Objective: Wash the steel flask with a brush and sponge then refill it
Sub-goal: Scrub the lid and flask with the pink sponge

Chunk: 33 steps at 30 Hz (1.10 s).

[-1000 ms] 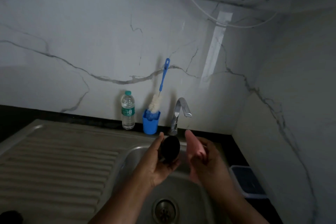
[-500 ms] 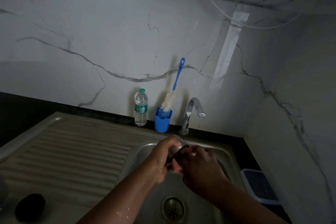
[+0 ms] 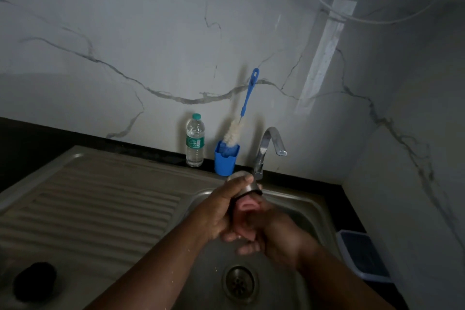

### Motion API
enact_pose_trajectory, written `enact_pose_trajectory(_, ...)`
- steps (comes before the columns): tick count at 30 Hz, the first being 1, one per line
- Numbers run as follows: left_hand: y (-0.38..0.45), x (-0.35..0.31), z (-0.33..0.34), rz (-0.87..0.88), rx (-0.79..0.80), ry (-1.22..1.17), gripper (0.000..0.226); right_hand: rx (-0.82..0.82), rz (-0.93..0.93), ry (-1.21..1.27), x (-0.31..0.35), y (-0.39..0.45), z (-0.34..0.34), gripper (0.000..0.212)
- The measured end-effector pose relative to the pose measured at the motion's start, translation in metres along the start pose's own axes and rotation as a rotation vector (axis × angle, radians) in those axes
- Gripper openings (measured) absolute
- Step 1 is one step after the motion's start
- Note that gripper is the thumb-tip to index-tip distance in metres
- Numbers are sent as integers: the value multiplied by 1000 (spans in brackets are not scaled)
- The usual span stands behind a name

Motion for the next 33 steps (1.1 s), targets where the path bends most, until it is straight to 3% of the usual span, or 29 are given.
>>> enact_pose_trajectory(2, 4, -6, 5, 19, 62, 28, 82, 80, 11, 324, 5, -3, -2, 53)
enact_pose_trajectory(4, 7, -12, 4, 37, -23, 234, 97, -6, -53, 202, 5, -2, -8, 47)
enact_pose_trajectory(6, 6, -18, 3, 29, -138, 452, 86, -229, -213, -456, 11, -4, -21, 38)
enact_pose_trajectory(8, 7, -19, -4, 31, -270, 418, 75, -366, -308, -1263, 19, -8, -26, 41)
enact_pose_trajectory(9, 8, -18, -6, 41, -314, 366, 68, -395, -310, -1521, 19, -7, -27, 44)
enact_pose_trajectory(11, 13, -15, -4, 47, -350, 365, 57, -397, -285, -1665, 16, -3, -27, 47)
enact_pose_trajectory(14, 20, -7, -3, 68, -433, 342, 46, -387, -296, -1676, 7, 6, -31, 48)
enact_pose_trajectory(16, 24, -2, -7, 70, -425, 263, 43, -363, -318, -1458, 4, 12, -35, 44)
enact_pose_trajectory(18, 25, 2, -9, 62, -323, 167, 42, -306, -257, -892, -1, 16, -45, 37)
enact_pose_trajectory(20, 26, 4, -10, 65, -208, 39, 35, -199, -124, -312, -5, 16, -48, 43)
enact_pose_trajectory(21, 25, 4, -9, 59, -156, -4, 36, -169, -82, -165, -6, 17, -50, 46)
enact_pose_trajectory(22, 25, 6, -9, 43, -134, 8, 39, -164, -64, -158, -8, 17, -53, 45)
enact_pose_trajectory(23, 24, 8, -9, 17, -152, 66, 43, -179, -95, -311, -8, 17, -55, 41)
enact_pose_trajectory(26, 16, 16, -11, -103, -353, 236, 44, -264, -330, -1259, -8, 16, -53, 36)
enact_pose_trajectory(28, 15, 21, -9, -107, -411, 188, 39, -358, -329, -1558, -14, 14, -53, 45)
enact_pose_trajectory(31, 15, 26, -8, -36, -437, 175, 19, -432, -278, -1468, -26, 19, -59, 51)
enact_pose_trajectory(33, 15, 29, -10, -15, -403, 186, 12, -401, -281, -1177, -27, 22, -61, 43)
Point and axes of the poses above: each hand's wrist, its own y-axis towards the middle knuckle, its own z-axis out of the palm, x = y × z, the point moved 4 cm from there along y, towards the middle knuckle, and after that the axes turned 6 degrees about y, right-handed, at the moved point
